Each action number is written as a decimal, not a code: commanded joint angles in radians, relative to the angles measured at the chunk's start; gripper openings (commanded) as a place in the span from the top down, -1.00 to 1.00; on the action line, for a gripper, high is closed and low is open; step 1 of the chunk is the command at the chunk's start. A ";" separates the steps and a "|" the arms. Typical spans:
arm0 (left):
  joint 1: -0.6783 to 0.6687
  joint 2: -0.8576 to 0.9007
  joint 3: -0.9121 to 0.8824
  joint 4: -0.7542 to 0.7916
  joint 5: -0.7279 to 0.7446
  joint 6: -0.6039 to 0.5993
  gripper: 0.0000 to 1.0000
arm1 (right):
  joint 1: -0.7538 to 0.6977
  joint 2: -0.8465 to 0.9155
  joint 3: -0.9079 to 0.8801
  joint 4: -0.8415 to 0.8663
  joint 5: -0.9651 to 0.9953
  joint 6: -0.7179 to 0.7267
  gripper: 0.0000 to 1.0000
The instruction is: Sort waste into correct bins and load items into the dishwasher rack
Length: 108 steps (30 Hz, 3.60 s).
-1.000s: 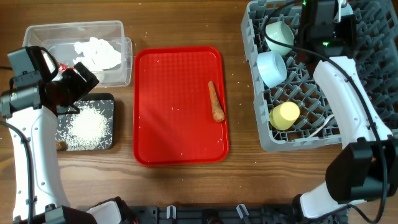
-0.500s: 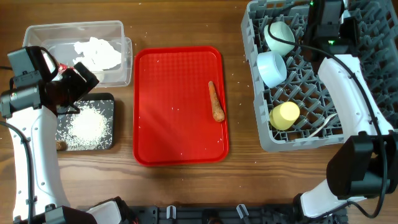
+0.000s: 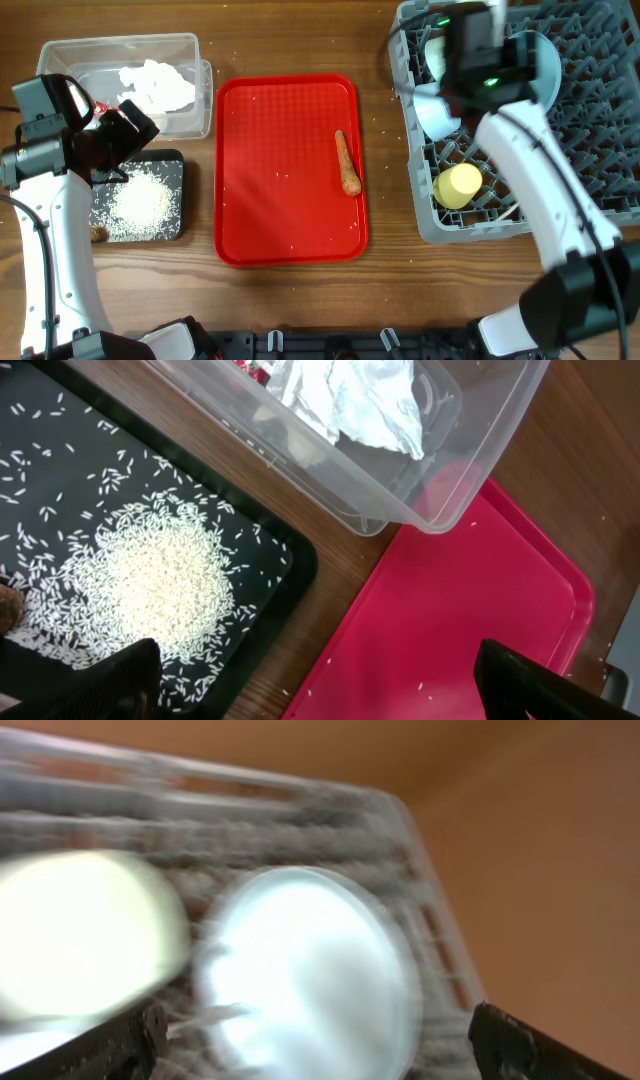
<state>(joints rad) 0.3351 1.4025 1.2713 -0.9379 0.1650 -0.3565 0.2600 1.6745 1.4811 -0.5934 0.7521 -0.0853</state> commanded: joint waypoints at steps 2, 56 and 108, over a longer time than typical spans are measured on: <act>0.003 -0.002 0.014 0.002 -0.002 0.012 -1.00 | 0.180 -0.058 -0.002 -0.129 -0.422 0.155 -0.99; -1.015 0.747 0.182 0.272 -0.171 -0.154 0.56 | -0.391 -0.500 -0.002 -0.579 -0.619 0.452 -1.00; 0.088 0.286 -0.203 0.182 -0.282 -0.209 -0.07 | -0.391 -0.335 -0.002 -0.520 -0.798 0.359 -0.99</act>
<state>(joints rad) 0.4198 1.7164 1.0367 -0.7277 -0.1078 -0.5632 -0.1265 1.3354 1.4788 -1.1358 0.0486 0.3489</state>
